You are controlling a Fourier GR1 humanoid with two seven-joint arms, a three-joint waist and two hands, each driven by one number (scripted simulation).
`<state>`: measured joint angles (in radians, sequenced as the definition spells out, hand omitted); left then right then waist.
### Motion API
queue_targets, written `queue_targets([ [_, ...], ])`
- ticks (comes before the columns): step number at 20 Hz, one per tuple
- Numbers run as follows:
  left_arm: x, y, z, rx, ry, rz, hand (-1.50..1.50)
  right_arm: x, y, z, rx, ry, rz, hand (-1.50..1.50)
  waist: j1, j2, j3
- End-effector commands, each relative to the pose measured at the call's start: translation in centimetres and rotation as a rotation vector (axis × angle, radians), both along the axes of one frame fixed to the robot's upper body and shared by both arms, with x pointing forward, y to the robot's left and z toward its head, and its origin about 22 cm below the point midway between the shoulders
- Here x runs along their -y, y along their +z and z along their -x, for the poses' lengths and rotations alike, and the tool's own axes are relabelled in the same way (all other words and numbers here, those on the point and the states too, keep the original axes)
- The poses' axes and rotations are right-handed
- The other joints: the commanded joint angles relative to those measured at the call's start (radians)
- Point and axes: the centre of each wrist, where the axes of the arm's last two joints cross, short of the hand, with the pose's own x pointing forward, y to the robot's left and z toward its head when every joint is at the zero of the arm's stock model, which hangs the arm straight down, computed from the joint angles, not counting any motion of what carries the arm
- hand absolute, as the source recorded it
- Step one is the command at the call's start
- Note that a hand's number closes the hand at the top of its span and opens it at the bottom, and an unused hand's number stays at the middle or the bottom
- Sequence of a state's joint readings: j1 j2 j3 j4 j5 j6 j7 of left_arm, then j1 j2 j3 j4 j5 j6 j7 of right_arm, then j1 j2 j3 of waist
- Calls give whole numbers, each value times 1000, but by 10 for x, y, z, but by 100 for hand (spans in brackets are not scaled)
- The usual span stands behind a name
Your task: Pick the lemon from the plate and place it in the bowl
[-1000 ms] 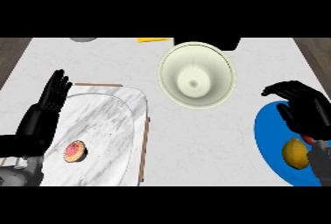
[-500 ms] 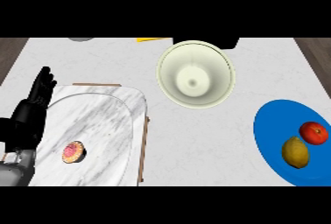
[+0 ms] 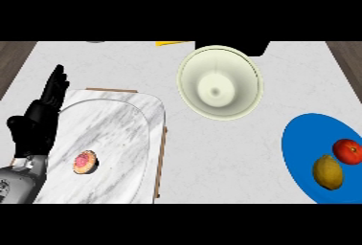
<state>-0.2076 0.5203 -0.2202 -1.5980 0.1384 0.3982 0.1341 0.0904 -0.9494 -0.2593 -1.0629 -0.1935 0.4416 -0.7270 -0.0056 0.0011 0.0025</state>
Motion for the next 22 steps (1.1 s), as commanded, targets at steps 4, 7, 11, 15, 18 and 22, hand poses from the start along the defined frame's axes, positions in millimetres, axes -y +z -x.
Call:
queue_targets([
  [4,23,-9,-1,8,-8,6,0,-29,18,-24,-162,180,260,-150,10,-1,-3],
  [7,9,-9,1,10,-1,-3,0,-36,29,-31,-201,226,287,-150,9,-2,-3],
  [11,-8,1,-17,-19,-10,6,0,-62,17,-47,-264,300,305,-150,7,0,-3],
  [15,-8,-6,-3,-10,0,15,0,-69,19,-51,-315,340,379,-150,8,-1,-3],
  [18,14,10,-13,0,1,0,0,-112,-17,-54,-349,340,420,-150,3,-1,-3],
  [22,19,-8,-18,-10,-2,-2,0,-95,-16,-52,-446,310,532,-150,3,0,-3],
])
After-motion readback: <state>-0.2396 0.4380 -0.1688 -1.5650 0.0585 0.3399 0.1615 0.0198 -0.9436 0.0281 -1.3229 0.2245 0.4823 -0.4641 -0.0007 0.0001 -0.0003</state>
